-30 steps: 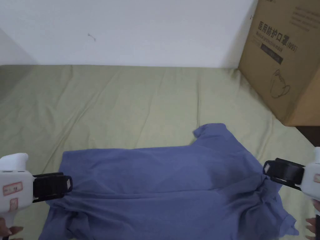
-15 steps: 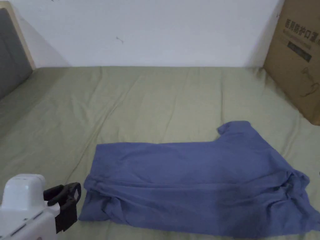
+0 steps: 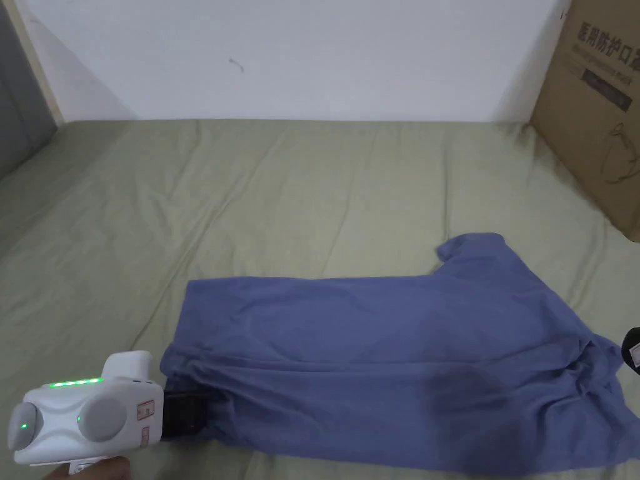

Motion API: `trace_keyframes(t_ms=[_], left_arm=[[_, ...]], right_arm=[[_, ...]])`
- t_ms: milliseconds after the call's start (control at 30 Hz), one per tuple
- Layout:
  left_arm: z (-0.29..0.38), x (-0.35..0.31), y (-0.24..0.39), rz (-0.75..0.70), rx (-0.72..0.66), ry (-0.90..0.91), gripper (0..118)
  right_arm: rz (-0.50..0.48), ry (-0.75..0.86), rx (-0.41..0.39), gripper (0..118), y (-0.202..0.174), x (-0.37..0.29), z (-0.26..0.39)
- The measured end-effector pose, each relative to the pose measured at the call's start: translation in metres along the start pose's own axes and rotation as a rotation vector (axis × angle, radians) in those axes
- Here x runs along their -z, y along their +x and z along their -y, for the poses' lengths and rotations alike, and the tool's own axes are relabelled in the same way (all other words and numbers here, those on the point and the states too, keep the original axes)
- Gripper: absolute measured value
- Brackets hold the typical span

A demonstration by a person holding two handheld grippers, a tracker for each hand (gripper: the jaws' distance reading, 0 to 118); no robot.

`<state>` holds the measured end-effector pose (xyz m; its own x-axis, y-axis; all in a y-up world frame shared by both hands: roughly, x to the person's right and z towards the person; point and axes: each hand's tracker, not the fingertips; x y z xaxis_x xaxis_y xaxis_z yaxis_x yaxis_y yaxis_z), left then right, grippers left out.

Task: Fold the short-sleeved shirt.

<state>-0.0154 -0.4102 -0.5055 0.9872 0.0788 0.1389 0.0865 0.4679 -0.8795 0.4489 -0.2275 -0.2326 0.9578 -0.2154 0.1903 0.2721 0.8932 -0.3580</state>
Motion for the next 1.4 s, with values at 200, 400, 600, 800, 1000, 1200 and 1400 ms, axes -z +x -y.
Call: trace_keyframes(t_ms=[200, 400, 600, 800, 1000, 1200, 1400], left_arm=[[0.009, 0.004, 0.009, -0.016, 0.068, 0.013, 102], [0.016, -0.041, 0.027, 0.056, 0.129, 0.123, 3], [-0.001, -0.072, 0.026, 0.067, 0.144, 0.164, 3], [-0.003, -0.093, 0.022, 0.074, 0.125, 0.172, 3], [0.003, -0.092, 0.028, 0.07, 0.102, 0.148, 3], [0.009, -0.081, 0.025, 0.067, 0.098, 0.098, 3], [-0.012, -0.102, 0.016, 0.116, 0.058, 0.134, 3]], right_arm=[[0.042, -0.006, -0.027, 0, 0.011, 0.006, -0.004], [0.133, -0.079, -0.005, 0, 0.07, 0.025, -0.001], [0.03, -0.327, 0.15, 3, 0.126, 0.067, 0.008], [0.114, -0.615, 0.285, 117, 0.173, 0.129, 0.047], [0.228, -0.779, 0.167, 86, 0.123, 0.148, 0.046], [0.213, -0.747, -0.01, 9, 0.137, 0.156, 0.051], [0.163, -0.681, 0.03, 9, 0.137, 0.124, 0.022]])
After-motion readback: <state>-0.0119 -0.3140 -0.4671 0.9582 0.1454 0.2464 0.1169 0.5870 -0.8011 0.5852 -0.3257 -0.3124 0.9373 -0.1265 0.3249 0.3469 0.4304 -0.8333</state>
